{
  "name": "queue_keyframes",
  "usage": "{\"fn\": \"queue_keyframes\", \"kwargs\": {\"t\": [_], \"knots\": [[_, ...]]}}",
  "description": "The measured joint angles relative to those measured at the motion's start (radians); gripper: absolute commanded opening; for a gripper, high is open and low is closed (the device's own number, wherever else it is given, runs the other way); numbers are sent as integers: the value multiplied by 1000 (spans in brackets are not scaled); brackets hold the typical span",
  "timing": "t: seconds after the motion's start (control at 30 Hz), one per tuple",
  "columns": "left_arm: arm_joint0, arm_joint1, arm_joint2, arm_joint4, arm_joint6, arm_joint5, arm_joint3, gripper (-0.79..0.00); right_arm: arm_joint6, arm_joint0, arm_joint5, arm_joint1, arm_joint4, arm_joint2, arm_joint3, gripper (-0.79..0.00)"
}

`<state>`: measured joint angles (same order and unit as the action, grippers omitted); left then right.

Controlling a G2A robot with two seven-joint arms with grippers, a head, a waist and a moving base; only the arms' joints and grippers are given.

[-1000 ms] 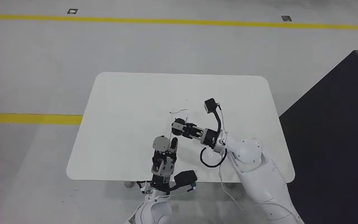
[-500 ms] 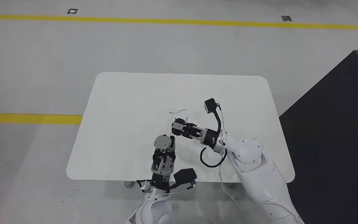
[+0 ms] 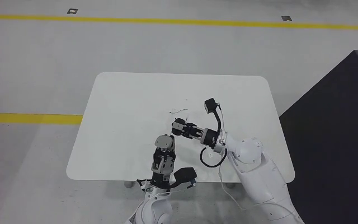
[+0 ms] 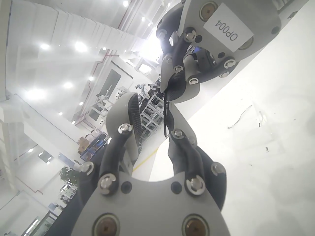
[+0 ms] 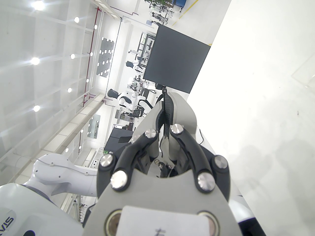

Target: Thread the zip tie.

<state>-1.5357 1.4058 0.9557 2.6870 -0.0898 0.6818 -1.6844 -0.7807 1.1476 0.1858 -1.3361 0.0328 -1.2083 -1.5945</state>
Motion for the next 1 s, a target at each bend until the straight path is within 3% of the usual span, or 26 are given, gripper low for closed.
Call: {"fn": "queue_keyframes", "kwargs": {"t": [0.33, 0.7, 1.0], "knots": [[-2, 8, 5, 6, 2, -8, 2, -702, 0, 0, 0, 0, 0, 0, 0, -785], [-3, 17, 15, 13, -3, -17, 11, -529, 0, 0, 0, 0, 0, 0, 0, -785], [-5, 23, 20, 22, -3, -18, 18, -625, 0, 0, 0, 0, 0, 0, 0, -785]]}}
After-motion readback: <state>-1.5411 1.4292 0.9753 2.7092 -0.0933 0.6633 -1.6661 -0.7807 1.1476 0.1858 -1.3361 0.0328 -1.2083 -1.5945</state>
